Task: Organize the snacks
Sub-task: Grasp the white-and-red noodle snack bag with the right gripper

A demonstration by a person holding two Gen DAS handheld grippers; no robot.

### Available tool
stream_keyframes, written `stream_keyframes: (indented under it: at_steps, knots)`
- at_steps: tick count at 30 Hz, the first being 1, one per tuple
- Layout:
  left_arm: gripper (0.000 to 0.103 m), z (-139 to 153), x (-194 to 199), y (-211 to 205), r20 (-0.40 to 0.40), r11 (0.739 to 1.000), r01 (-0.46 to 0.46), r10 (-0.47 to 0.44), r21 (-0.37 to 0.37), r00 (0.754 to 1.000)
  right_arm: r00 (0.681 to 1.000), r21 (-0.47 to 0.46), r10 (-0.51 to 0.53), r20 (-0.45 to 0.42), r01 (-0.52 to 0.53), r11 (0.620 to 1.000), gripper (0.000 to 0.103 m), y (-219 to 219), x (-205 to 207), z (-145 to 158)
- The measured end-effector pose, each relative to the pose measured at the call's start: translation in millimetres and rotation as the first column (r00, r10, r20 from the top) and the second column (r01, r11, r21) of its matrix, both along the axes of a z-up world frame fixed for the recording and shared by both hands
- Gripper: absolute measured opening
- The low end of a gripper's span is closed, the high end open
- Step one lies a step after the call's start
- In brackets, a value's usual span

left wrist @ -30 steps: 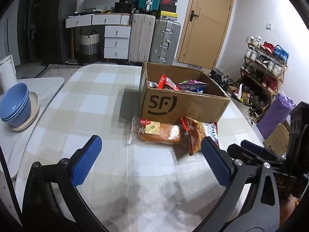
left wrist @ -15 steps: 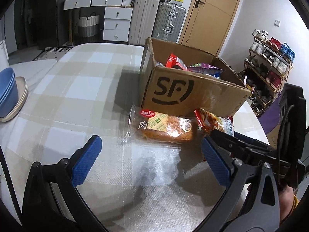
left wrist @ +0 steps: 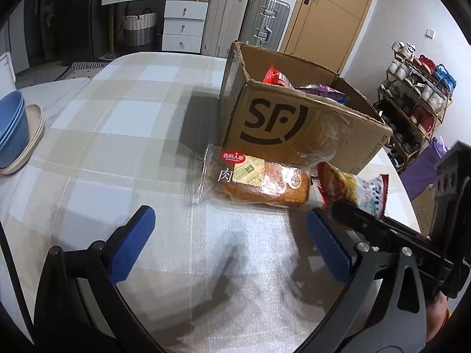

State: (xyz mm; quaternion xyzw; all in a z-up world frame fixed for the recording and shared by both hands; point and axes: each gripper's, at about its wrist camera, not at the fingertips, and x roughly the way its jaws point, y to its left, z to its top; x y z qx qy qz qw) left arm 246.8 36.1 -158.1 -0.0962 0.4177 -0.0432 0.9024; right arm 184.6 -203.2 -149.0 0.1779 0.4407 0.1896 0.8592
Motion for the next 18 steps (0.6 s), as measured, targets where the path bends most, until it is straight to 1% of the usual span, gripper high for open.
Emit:
stream_keyframes:
  at_steps: [1, 4, 7, 11, 13, 15, 18]
  knots:
    - [0.103, -0.5, 1.1, -0.5, -0.002, 1.0, 0.001, -0.001, -0.003, 1.0, 1.0, 0.034, 0.011, 0.008, -0.012, 0.999, 0.054, -3.5, -5.0, -0.1]
    - [0.103, -0.9, 0.3, 2.1, -0.01, 1.0, -0.005, 0.004, -0.002, 1.0, 1.0, 0.07, 0.002, 0.021, -0.003, 0.998, 0.054, -15.2, -19.2, -0.7]
    - [0.103, -1.5, -3.0, 6.0, -0.014, 1.0, -0.011, 0.011, -0.005, 1.0, 0.999, 0.139, -0.005, 0.033, 0.001, 0.99, 0.054, -28.0, -30.3, -3.3]
    - [0.102, -4.1, 6.9, 4.1, -0.047, 0.999, -0.019, 0.018, -0.031, 0.999, 0.998, 0.215, -0.016, 0.062, 0.003, 0.977, 0.054, -43.0, -38.3, -3.4]
    - [0.102, -6.8, 13.5, 0.6, -0.062, 0.999, -0.019, 0.016, -0.043, 0.998, 0.994, 0.208, -0.021, 0.104, -0.001, 0.978, 0.054, -44.9, -42.4, 1.5]
    - [0.102, -10.7, 23.2, -4.8, -0.085, 0.999, -0.022, 0.019, -0.034, 0.996, 0.993, 0.203, -0.021, 0.116, -0.003, 0.979, 0.054, -43.8, -44.6, 2.6]
    - [0.102, -14.0, 34.0, -12.5, -0.101, 0.999, -0.019, 0.015, -0.041, 0.995, 0.989, 0.179, -0.001, 0.15, -0.026, 0.984, 0.054, -38.6, -48.7, 7.4]
